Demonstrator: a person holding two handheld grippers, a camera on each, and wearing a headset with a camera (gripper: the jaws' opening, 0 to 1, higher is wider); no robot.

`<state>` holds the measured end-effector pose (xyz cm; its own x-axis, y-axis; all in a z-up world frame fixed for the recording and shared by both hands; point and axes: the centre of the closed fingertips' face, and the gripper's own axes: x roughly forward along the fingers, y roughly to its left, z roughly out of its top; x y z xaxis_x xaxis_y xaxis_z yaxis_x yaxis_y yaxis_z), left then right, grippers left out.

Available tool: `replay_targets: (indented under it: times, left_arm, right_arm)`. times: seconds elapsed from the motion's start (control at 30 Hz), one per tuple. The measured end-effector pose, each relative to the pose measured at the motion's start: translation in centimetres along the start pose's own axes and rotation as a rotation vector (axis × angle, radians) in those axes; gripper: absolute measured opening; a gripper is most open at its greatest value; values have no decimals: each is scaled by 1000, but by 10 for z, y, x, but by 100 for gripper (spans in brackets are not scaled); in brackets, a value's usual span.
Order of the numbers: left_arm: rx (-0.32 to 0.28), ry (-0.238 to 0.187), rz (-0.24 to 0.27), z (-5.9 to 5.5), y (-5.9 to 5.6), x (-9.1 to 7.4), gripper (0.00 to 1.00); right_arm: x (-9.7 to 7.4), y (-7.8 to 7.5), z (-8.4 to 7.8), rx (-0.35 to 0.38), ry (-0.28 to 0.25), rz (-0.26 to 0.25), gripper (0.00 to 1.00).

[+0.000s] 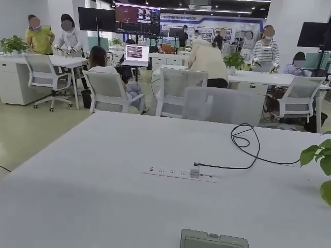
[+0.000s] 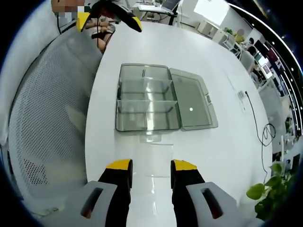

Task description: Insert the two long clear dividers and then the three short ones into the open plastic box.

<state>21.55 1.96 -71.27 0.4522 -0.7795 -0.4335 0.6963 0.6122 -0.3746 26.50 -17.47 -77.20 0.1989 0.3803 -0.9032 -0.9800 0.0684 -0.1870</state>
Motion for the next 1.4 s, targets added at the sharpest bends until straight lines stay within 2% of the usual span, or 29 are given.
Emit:
replay_targets:
  times: [0.03,0.1,0.17,0.23,0.3,0.33,0.37,0.47,0.63,0.73,0.8,1.1,1.17,1.4]
  left_arm:
    - [-30,4,-7,2,-1,2,89]
    - [12,-55,-14,15,-3,3,87]
    - [-45,-47,-26,18,-5,6,85]
    - [-65,-48,-34,22,-7,10,84]
    - [-134,-15,-42,20,-10,13,84]
    - [-157,-15,-52,21,-13,14,84]
    - [-143,-50,-60,29,-14,16,83]
    - [-218,-45,-100,34,-24,21,77]
    - [-276,-57,-135,41,-33,31,71]
    - [-353,-74,-170,47,-40,36,64]
    - [-377,-79,-186,49,-43,39,60]
    - [-455,-76,-242,57,-58,53,47]
    - [-465,-66,-249,56,-60,56,42]
    - [-496,-35,-280,52,-71,67,31]
  right_arm:
    - [-4,0,5,-5,-9,-8,33]
    - [-11,0,14,-18,-25,-24,33]
    - [-17,1,24,-30,-37,-39,33]
    - [-23,3,32,-46,-47,-51,33]
    - [-27,5,39,-59,-55,-61,33]
    - [-30,6,45,-63,-66,-66,33]
    - [-32,7,48,-64,-72,-68,33]
    - [-38,10,59,-71,-90,-80,33]
    - [-46,15,75,-86,-112,-98,33]
    - [-51,18,85,-100,-122,-107,33]
    - [-54,19,90,-103,-131,-110,33]
    - [-64,22,111,-126,-156,-130,33]
    - [-66,23,115,-130,-159,-131,33]
    - [-69,28,122,-145,-168,-126,33]
